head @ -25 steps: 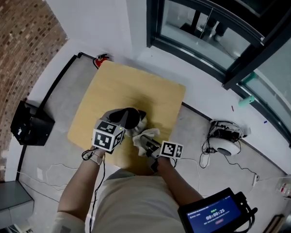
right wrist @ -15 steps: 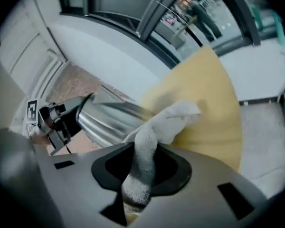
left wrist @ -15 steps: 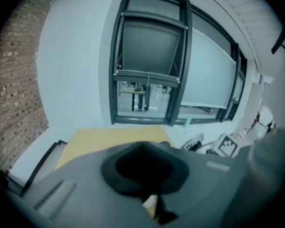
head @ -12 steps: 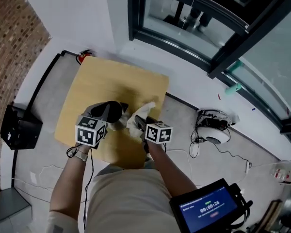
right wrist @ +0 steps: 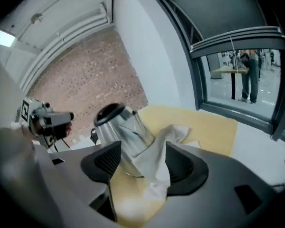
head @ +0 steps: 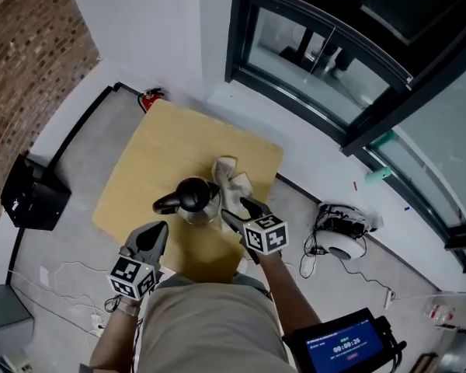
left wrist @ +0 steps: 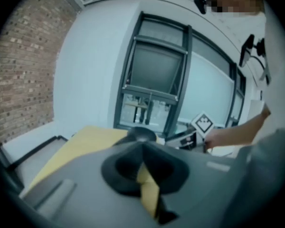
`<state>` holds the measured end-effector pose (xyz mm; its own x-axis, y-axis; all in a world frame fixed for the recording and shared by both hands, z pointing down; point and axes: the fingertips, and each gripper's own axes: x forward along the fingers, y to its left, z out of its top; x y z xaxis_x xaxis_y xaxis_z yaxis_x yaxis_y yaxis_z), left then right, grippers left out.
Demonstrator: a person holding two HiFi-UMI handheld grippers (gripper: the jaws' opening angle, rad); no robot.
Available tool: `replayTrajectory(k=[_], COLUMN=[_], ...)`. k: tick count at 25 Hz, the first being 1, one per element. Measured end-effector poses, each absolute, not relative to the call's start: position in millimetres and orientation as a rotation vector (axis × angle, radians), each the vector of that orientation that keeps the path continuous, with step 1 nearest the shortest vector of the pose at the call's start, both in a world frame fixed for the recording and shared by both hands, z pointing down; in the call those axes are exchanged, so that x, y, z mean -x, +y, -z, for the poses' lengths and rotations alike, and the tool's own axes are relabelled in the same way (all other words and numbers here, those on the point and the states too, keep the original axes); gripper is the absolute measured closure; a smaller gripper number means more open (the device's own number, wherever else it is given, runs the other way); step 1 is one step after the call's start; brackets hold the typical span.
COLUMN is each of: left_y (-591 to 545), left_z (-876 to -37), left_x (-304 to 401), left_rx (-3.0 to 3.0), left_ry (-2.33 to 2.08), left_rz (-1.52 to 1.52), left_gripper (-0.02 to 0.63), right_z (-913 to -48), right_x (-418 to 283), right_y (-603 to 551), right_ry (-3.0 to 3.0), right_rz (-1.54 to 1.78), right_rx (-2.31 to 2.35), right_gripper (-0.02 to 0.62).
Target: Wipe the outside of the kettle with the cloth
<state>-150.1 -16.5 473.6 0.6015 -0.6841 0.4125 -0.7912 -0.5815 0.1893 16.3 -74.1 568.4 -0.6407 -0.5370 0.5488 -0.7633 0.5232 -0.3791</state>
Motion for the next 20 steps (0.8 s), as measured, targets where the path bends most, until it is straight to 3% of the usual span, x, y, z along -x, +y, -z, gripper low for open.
replayTrajectory(k=[4, 5, 6, 13, 20], left_y=[7, 8, 9, 13, 50], left_z=[-467, -463, -458, -437, -415], left_x=[152, 147, 140, 92, 55], left_rx=[-2.378, -2.375, -2.385, -2.534, -2.778], left_ry=[-1.152, -1.131, -1.105, -0.866, -0.505], left_rz=[-0.180, -0.135, -0.108, -0.123, -0.106], left_gripper=[0.618, 0.618, 0.618, 0.618, 0.611], right_z=[-503, -490, -477, -428, -435], right_x=[-15, -15, -16, -36, -40], right_y=[-38, -27, -18, 5, 33], right_ry=[-2.652, -2.695, -2.731, -2.776, -2.716], right_rz=[-0.964, -0.973, -0.979, -0.929, -0.910], right_rx=[-1.205, -1.239, -1.271, -1.449, -1.552], right_gripper=[0.324, 0.439, 0.512, 0.545, 0.584])
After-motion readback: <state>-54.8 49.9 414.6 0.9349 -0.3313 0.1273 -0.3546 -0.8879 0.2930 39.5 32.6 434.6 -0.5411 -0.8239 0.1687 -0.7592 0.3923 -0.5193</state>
